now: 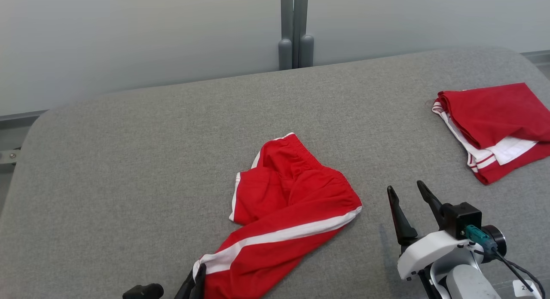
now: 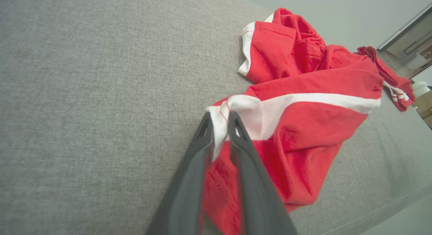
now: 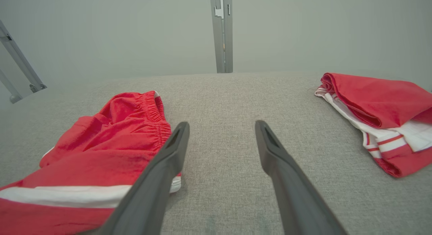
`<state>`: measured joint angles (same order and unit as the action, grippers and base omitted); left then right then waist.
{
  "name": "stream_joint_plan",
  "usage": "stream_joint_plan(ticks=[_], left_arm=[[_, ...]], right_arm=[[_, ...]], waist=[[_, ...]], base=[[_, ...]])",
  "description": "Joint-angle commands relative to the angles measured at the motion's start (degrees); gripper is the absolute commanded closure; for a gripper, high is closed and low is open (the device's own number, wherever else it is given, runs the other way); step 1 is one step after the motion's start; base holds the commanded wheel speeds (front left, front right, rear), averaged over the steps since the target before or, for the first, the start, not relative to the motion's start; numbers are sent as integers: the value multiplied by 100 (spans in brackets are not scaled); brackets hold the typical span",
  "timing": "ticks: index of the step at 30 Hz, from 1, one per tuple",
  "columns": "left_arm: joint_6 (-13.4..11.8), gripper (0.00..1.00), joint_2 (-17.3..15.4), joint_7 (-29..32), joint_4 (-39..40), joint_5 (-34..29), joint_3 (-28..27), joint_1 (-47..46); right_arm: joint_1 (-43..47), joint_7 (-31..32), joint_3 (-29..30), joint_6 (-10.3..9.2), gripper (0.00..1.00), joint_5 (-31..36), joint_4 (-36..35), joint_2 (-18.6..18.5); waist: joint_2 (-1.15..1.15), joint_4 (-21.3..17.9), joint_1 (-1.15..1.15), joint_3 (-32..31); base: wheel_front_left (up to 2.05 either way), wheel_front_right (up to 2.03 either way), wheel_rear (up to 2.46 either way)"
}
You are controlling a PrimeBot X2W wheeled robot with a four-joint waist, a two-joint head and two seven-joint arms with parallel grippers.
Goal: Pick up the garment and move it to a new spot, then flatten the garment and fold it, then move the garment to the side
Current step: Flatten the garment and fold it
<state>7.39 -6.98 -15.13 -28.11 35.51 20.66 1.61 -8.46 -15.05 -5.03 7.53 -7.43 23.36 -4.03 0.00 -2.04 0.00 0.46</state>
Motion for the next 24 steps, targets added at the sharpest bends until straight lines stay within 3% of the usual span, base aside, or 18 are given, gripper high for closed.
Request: stream_joint_plan(ticks=[1, 17, 24], left_arm=[[19, 97, -52, 3, 38, 8, 3, -4], [19, 100, -103, 3, 241, -306, 34, -77], [19, 100, -78, 3, 218, -419, -51, -127]], right_arm=[[-12, -13, -18, -9, 0, -49, 37, -12], [-481, -13, -934, -9, 0, -615, 1422, -220], [-664, -13, -1283, -8, 0, -849, 1704, -361]], waist=[[0, 12, 0, 5], [0, 526, 0, 224], [0, 624, 0, 314]], base=[[0, 0, 0], [0, 0, 0], [0, 0, 0]])
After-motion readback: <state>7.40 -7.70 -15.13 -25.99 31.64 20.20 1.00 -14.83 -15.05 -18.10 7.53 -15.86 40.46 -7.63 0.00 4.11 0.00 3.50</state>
